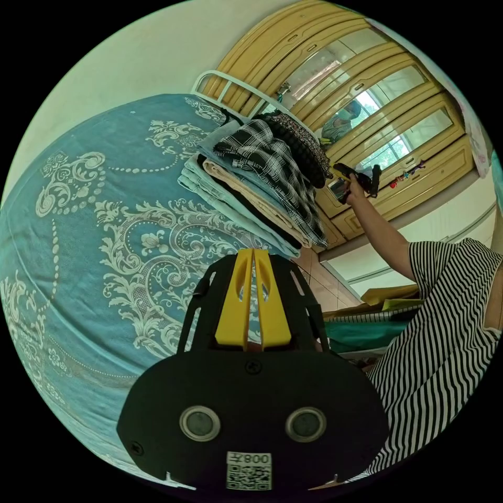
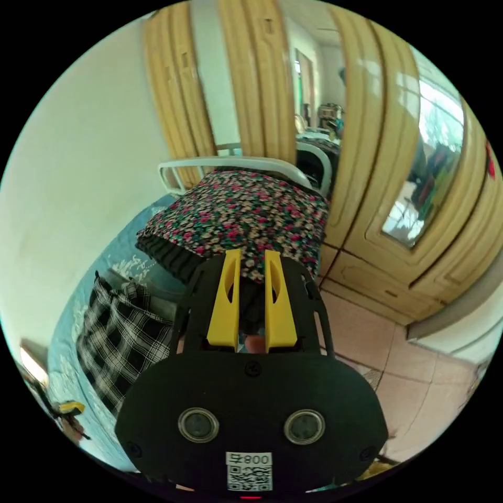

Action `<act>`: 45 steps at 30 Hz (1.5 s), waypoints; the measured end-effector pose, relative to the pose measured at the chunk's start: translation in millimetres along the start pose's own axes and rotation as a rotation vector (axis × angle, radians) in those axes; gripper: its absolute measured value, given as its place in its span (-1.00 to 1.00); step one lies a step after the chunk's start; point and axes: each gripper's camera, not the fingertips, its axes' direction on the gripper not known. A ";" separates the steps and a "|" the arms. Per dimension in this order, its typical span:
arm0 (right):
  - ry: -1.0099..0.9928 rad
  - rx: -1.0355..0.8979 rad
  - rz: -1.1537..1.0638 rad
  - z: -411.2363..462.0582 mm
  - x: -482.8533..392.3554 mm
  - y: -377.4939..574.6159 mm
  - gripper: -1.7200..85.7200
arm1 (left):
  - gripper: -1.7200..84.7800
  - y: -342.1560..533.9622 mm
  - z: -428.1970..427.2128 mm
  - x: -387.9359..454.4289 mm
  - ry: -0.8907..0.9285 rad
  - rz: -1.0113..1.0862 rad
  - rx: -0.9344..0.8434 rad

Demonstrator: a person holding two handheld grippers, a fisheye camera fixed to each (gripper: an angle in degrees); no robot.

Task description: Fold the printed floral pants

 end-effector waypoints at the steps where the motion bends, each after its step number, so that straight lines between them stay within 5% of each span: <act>1: -0.030 0.010 0.065 -3.5 19.7 3.9 -0.78 | -0.96 1.9 0.8 -1.8 0.001 -0.002 -0.003; 13: -0.248 0.036 0.392 0.7 116.5 34.9 -0.76 | -0.96 29.6 9.0 -16.8 0.047 -0.024 -0.048; 29: -0.048 0.039 0.157 -15.1 103.3 78.6 -0.80 | -0.96 82.8 3.8 -29.0 0.087 -0.088 -0.061; 41: -0.076 -0.082 0.167 -0.7 100.2 159.9 -0.92 | -0.96 143.1 -16.3 -26.7 0.111 -0.113 -0.051; 45: -0.281 -0.039 0.181 -21.1 98.1 191.5 -0.94 | -0.96 170.4 -31.9 -21.0 0.122 -0.116 -0.023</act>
